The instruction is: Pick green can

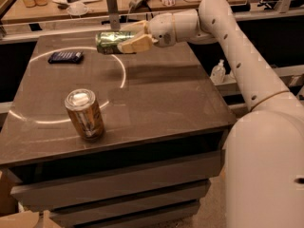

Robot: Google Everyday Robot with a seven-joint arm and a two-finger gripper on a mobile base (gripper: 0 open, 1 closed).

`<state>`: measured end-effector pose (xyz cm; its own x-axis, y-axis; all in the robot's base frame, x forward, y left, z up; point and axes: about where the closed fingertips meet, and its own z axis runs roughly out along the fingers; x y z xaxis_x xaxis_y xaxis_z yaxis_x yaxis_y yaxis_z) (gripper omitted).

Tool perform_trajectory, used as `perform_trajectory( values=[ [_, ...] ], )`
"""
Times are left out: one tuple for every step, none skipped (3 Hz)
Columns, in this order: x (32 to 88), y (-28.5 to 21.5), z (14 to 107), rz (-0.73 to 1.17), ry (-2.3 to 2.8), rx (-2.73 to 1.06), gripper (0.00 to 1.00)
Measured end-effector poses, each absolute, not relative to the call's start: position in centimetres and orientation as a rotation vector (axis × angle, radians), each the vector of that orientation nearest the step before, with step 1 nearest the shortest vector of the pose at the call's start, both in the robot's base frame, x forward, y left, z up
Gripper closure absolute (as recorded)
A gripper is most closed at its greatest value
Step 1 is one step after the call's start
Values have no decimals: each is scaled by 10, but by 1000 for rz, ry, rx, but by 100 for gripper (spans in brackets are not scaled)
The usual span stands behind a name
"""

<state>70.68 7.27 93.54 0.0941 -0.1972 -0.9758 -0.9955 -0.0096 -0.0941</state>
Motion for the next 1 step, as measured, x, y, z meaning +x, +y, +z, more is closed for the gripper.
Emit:
perform_trajectory(
  values=[
    [707,73,935,1038,1281,-1397,100]
  ],
)
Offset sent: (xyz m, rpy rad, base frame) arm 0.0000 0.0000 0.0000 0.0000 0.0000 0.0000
